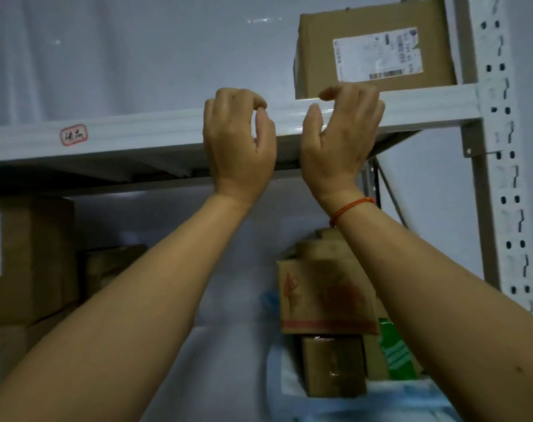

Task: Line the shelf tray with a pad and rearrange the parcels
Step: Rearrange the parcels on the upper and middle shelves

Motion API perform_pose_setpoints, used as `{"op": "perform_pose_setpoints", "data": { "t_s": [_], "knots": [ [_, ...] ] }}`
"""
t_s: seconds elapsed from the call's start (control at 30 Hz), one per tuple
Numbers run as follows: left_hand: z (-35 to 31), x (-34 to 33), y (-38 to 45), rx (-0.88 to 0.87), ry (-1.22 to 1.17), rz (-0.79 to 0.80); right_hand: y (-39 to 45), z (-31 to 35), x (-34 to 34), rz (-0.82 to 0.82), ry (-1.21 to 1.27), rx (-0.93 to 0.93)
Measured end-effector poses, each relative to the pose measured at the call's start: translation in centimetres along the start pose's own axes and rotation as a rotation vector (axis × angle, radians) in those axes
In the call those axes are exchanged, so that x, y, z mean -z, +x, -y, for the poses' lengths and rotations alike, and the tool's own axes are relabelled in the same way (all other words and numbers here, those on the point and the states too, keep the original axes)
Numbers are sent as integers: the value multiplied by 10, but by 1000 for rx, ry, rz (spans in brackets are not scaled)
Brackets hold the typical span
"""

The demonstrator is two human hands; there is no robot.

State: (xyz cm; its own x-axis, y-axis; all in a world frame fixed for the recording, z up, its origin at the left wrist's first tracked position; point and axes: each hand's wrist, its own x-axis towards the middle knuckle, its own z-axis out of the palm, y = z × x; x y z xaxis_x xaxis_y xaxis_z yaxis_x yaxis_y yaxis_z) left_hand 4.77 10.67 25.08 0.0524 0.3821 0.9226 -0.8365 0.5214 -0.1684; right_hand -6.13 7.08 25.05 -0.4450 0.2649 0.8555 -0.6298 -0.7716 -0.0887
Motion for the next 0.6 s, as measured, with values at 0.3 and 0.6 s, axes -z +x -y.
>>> {"op": "perform_pose_setpoints", "data": {
  "t_s": [0.3, 0.6],
  "knots": [
    [115, 112, -54, 213, 136, 121, -127, 91, -64, 272, 241, -30],
    [211, 190, -109, 961, 442, 555, -263, 91, -142, 1275, -84, -265]
  ]
}}
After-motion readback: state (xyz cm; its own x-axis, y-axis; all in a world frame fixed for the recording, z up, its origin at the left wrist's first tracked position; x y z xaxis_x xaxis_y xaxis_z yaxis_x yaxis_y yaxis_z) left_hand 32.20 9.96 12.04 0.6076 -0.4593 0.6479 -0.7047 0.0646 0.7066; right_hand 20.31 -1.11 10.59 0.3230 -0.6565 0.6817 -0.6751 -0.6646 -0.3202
